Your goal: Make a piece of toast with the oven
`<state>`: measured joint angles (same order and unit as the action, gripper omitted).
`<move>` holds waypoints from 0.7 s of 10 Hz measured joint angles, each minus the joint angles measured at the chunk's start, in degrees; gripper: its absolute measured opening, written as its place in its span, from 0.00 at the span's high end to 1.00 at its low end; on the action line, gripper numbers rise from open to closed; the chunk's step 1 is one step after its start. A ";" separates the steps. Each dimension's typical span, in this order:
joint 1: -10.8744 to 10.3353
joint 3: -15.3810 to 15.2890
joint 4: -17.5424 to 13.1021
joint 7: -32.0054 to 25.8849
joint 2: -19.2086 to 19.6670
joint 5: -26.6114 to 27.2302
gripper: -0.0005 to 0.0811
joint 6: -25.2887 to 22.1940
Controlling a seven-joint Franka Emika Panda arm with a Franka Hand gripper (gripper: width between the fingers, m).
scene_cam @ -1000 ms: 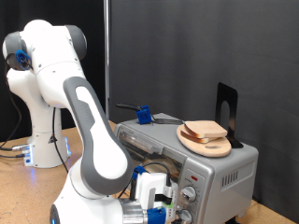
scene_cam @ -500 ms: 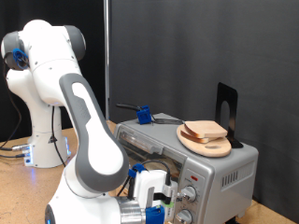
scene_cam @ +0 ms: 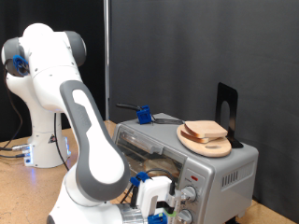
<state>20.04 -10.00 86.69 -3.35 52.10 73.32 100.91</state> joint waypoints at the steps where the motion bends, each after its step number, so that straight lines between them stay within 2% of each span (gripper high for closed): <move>1: 0.00 0.15 -1.12 0.80 0.89 -0.69 0.00 -1.56; 4: -0.44 0.16 -2.33 0.84 2.31 -1.25 0.00 -2.56; 7: -0.96 0.15 -2.90 0.83 2.78 -1.24 0.00 -1.53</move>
<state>19.07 -9.85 83.80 -2.52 54.88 72.09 99.38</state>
